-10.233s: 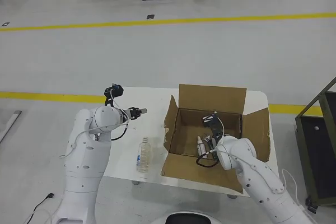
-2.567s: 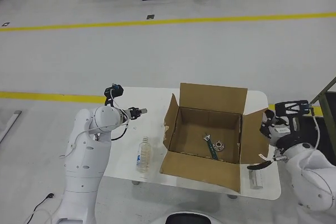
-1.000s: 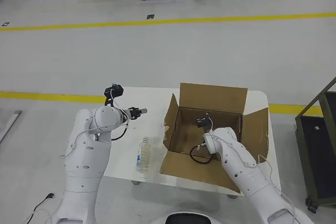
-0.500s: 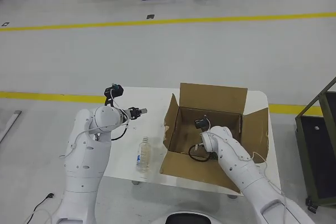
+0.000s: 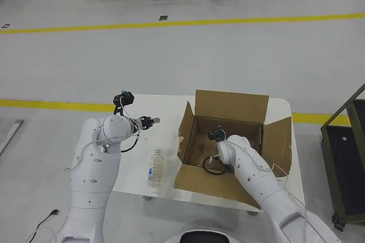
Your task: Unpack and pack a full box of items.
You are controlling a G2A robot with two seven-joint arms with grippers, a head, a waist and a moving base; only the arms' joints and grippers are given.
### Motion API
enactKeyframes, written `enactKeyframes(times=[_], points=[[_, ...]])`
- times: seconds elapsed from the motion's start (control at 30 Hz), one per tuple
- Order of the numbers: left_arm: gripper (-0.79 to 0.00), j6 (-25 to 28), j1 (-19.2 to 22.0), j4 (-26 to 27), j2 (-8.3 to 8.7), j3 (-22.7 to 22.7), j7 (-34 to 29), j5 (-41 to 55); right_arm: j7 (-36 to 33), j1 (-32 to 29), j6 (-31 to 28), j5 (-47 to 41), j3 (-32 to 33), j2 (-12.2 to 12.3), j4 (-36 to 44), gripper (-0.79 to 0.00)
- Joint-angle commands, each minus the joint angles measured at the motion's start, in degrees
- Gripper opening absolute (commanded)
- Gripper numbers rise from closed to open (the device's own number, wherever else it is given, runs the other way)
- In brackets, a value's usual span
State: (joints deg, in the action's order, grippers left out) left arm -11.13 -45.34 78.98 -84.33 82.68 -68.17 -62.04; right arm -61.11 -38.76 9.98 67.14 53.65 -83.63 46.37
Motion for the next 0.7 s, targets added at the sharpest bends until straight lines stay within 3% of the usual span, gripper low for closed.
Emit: enactKeyframes(times=[0.0,0.67], points=[[0.000,0.00,0.00,0.00,0.00,0.00,0.00,0.00,0.07,0.02,0.12,0.05,0.45,0.09,0.42,-0.514],[0.000,0.00,0.00,0.00,0.00,0.00,0.00,0.00,0.23,-0.76,2.26,2.36,0.18,-0.58,-0.64,-0.520]])
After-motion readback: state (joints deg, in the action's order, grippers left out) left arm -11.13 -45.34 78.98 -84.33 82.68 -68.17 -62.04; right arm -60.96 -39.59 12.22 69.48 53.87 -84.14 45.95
